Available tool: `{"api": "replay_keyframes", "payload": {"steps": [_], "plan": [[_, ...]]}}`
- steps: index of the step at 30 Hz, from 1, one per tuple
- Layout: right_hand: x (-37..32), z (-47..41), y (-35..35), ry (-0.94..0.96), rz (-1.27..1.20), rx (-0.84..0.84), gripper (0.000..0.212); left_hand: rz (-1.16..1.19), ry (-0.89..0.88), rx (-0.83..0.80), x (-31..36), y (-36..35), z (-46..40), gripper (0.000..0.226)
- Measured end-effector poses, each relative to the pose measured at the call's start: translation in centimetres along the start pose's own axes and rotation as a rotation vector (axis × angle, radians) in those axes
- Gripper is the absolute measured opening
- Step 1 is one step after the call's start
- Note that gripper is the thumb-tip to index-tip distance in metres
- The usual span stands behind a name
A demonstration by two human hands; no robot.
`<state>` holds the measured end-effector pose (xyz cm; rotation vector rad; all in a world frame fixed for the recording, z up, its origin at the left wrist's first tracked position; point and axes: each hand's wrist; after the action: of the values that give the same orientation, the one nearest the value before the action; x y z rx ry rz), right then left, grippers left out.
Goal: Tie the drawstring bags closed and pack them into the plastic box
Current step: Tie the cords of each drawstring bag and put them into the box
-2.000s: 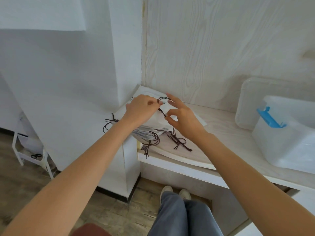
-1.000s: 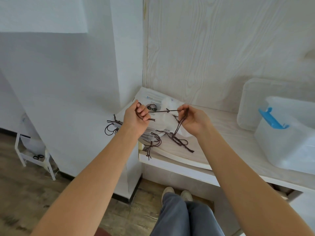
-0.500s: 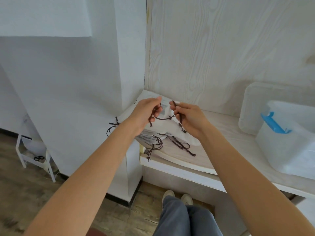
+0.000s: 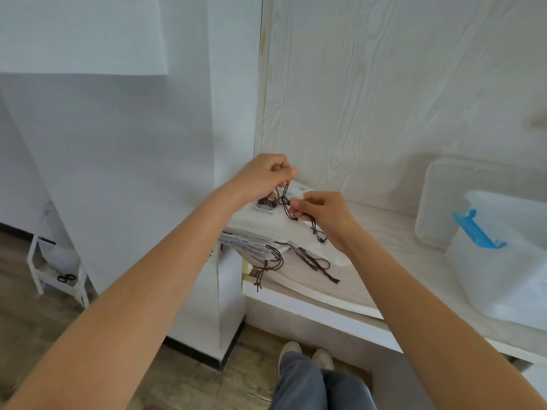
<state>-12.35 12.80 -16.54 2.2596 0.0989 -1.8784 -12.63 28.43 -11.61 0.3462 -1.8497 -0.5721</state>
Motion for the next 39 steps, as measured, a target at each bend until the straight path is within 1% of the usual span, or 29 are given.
{"api": "replay_keyframes", "payload": {"steps": [2, 5, 7, 10, 12, 14, 15, 16, 17, 18, 19, 20, 21, 23, 24, 25, 27, 30, 33, 36, 39], "plan": [[0.0, 0.1, 0.0, -0.001, 0.062, -0.027, 0.009, -0.055, -0.059, 0.004, 0.2, 0.3, -0.4, 0.019], [-0.1, 0.0, 0.0, -0.003, 0.105, -0.044, 0.009, -0.071, -0.113, -0.040, 0.4, 0.4, -1.4, 0.019], [-0.2, -0.1, 0.0, -0.011, 0.114, -0.064, 0.011, -0.169, -0.139, -0.030, 0.3, 0.4, -2.3, 0.018], [-0.1, -0.5, 0.3, -0.047, 0.075, -0.103, 0.017, -0.293, -0.131, 0.039, -0.8, 0.1, -3.8, 0.018], [0.2, -0.6, 0.7, -0.082, 0.014, -0.107, 0.023, -0.323, -0.107, 0.026, -1.5, -0.3, -4.6, 0.018], [0.3, -0.6, 0.8, -0.091, -0.017, -0.096, 0.021, -0.344, -0.079, -0.010, -2.0, -1.0, -5.1, 0.018], [0.3, -0.6, 0.8, -0.088, -0.010, -0.085, 0.018, -0.376, -0.069, -0.002, -2.3, -1.3, -5.4, 0.017], [0.3, -0.7, 0.7, -0.087, -0.001, -0.069, 0.016, -0.443, -0.068, 0.054, -2.5, -1.6, -5.4, 0.013], [0.3, -0.8, 0.7, -0.093, -0.003, -0.051, 0.015, -0.510, -0.076, 0.158, -2.7, -1.9, -5.4, 0.008], [0.4, -1.1, 0.7, -0.105, -0.018, -0.033, 0.014, -0.530, -0.088, 0.299, -2.7, -2.2, -5.0, 0.010], [0.4, -1.3, 0.8, -0.118, -0.042, -0.015, 0.013, -0.480, -0.104, 0.425, -2.4, -2.4, -4.3, 0.014], [0.5, -1.4, 0.8, -0.129, -0.069, 0.000, 0.013, -0.390, -0.118, 0.477, -2.2, -2.6, -3.6, 0.015], [0.4, -1.5, 0.8, -0.138, -0.094, 0.011, 0.013, -0.318, -0.115, 0.446, -2.2, -2.7, -2.8, 0.016], [0.5, -1.7, 0.7, -0.156, -0.143, 0.022, 0.014, -0.236, -0.048, 0.233, -2.4, -3.0, -1.5, 0.023], [0.5, -1.7, 0.6, -0.166, -0.159, 0.025, 0.015, -0.193, -0.027, 0.155, -2.7, -3.1, -1.0, 0.025], [0.5, -1.8, 0.4, -0.174, -0.165, 0.028, 0.015, -0.160, -0.030, 0.126, -3.1, -3.1, -0.6, 0.024], [0.5, -1.8, 0.3, -0.184, -0.173, 0.030, 0.014, -0.143, -0.084, 0.162, -3.6, -2.9, -0.2, 0.016], [0.6, -1.7, 0.2, -0.195, -0.243, 0.014, 0.011, -0.131, -0.098, 0.225, -3.9, -2.8, 0.0, 0.007], [0.5, -1.6, 0.3, -0.196, -0.312, -0.003, 0.008, -0.067, -0.065, 0.309, -4.1, -2.5, 0.3, 0.007], [0.7, -1.5, 0.4, -0.194, -0.300, 0.006, 0.009, 0.075, -0.007, 0.303, -4.7, -2.4, 0.6, 0.010], [0.9, -1.3, 0.0, -0.143, -0.226, 0.063, 0.010, 0.160, 0.013, 0.294, -5.1, -2.7, 1.0, 0.022]]}}
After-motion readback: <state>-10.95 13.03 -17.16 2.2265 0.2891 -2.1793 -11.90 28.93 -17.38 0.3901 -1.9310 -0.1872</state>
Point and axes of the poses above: each hand's wrist, its own z-axis away from the middle knuckle, its own y-axis out of the back of the hand, x = y × z, and after that the axes turned 1 degree about -z, right-handed
